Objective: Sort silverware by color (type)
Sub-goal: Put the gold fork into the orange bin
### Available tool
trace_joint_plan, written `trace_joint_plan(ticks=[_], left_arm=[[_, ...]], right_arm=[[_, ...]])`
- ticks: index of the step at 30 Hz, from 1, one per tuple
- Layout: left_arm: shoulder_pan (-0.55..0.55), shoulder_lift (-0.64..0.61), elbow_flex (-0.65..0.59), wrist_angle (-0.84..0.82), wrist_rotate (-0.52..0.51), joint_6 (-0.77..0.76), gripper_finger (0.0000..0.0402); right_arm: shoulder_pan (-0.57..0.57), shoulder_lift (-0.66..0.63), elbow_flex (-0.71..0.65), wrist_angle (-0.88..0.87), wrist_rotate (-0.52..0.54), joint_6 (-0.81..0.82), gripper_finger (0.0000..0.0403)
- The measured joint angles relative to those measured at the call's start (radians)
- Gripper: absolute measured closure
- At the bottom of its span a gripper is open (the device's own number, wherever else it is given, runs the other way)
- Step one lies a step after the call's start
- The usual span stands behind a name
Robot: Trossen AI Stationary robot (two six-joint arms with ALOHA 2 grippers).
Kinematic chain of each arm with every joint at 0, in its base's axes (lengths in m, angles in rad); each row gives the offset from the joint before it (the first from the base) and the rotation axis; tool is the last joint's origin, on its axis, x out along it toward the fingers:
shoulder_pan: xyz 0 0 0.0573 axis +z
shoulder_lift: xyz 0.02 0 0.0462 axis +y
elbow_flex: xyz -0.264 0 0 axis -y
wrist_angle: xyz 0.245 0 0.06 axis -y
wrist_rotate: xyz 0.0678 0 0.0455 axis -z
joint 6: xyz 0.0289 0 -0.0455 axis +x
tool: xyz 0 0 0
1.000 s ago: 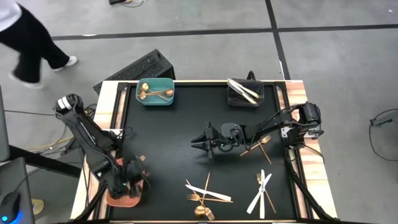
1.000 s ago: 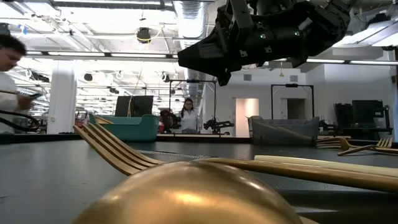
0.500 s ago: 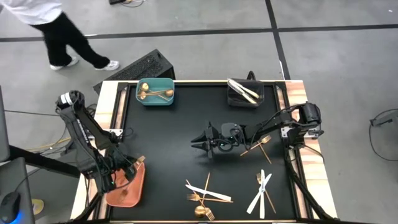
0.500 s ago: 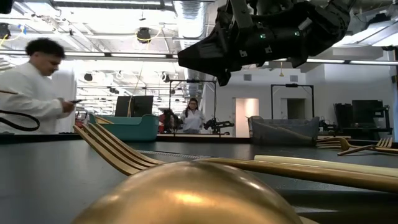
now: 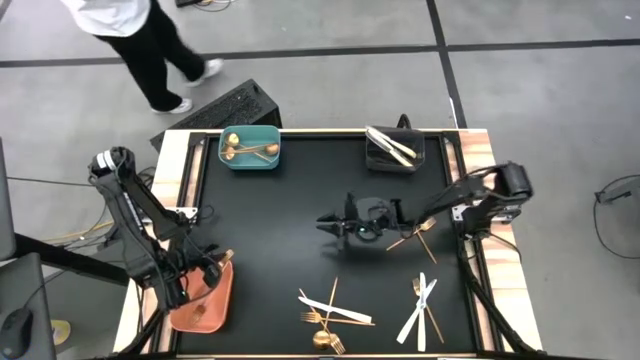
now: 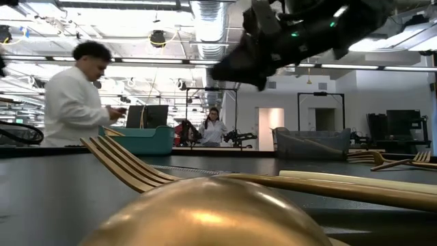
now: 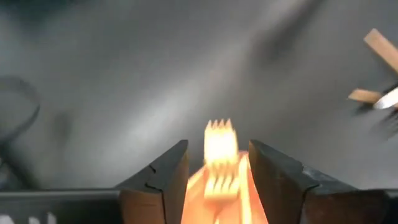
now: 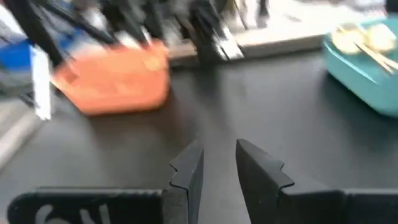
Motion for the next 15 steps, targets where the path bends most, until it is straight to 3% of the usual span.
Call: trace_joint_plan(ticks=[5, 8, 11, 15], left_arm=[[0.066, 0.002, 0.008, 0.059, -0.256, 0.198, 0.0243], [0.141, 0.002, -0.015, 0.192, -0.340, 0.401, 0.0244], [0.230, 0.002, -0.041, 0.361, -0.336, 0.615, 0.0248], [0.363, 0.002, -0.093, 0.628, -0.221, 0.926, 0.0248]], right_arm=[[0.043, -0.176, -0.001, -0.451, 0.200, 0.059, 0.0280], [0.080, -0.277, 0.000, -0.704, 0.292, 0.170, 0.0280], [0.106, -0.352, 0.000, -0.943, 0.341, 0.322, 0.0280], [0.096, -0.395, 0.000, -1.246, 0.387, 0.503, 0.0280]])
